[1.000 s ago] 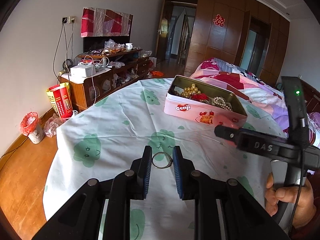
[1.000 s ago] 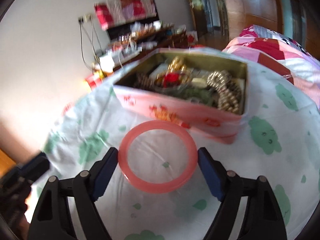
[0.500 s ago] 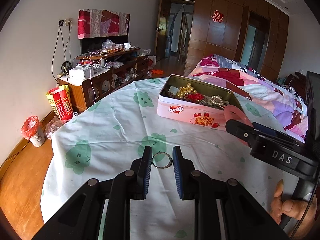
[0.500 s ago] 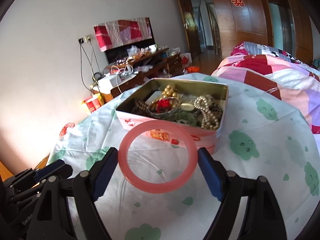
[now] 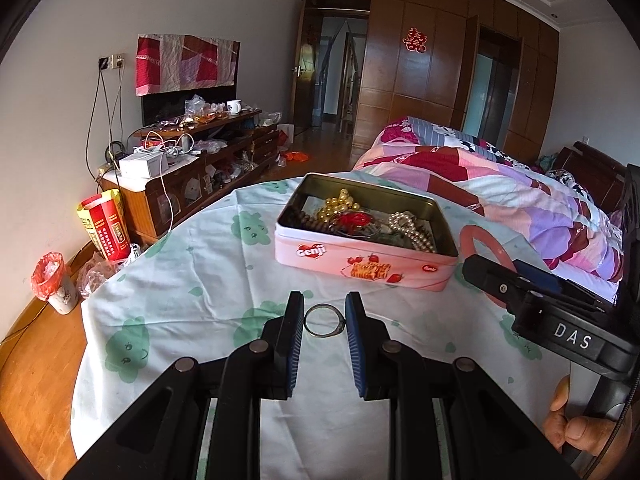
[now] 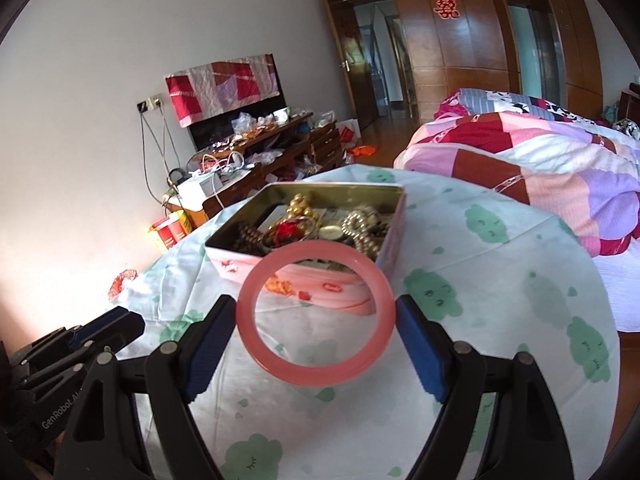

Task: Organize jewelry
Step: 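Carry the ring and pink bangle into the pink tin and open both tools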

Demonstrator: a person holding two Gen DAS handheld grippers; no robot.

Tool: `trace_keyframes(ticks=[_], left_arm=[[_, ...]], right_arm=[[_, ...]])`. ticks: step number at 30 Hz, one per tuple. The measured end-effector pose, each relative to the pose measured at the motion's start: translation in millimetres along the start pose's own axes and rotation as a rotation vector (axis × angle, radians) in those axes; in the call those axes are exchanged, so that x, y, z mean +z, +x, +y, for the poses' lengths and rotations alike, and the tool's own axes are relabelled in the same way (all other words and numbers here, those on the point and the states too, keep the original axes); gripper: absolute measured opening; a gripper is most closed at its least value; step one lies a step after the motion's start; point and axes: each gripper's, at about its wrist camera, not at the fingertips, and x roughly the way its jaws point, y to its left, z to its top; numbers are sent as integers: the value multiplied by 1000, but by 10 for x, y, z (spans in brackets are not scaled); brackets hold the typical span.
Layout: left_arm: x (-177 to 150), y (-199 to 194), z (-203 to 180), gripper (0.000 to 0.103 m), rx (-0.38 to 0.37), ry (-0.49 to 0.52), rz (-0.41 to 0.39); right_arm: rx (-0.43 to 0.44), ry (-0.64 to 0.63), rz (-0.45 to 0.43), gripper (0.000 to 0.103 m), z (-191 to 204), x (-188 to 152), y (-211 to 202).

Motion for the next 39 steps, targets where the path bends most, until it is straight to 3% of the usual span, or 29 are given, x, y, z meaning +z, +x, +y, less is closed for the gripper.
trace_keyframes(ticks=[19, 29, 39], left_arm=[[123, 154, -192, 21, -84, -1, 1], [429, 343, -262, 21, -87, 15, -39], [772, 774, -283, 21, -57, 25, -54]], right_arm=[[-57, 28, -44, 84, -206, 113, -75], [-70, 15, -77, 84, -281, 385, 27], [-89, -17, -73, 84, -320, 623, 394]])
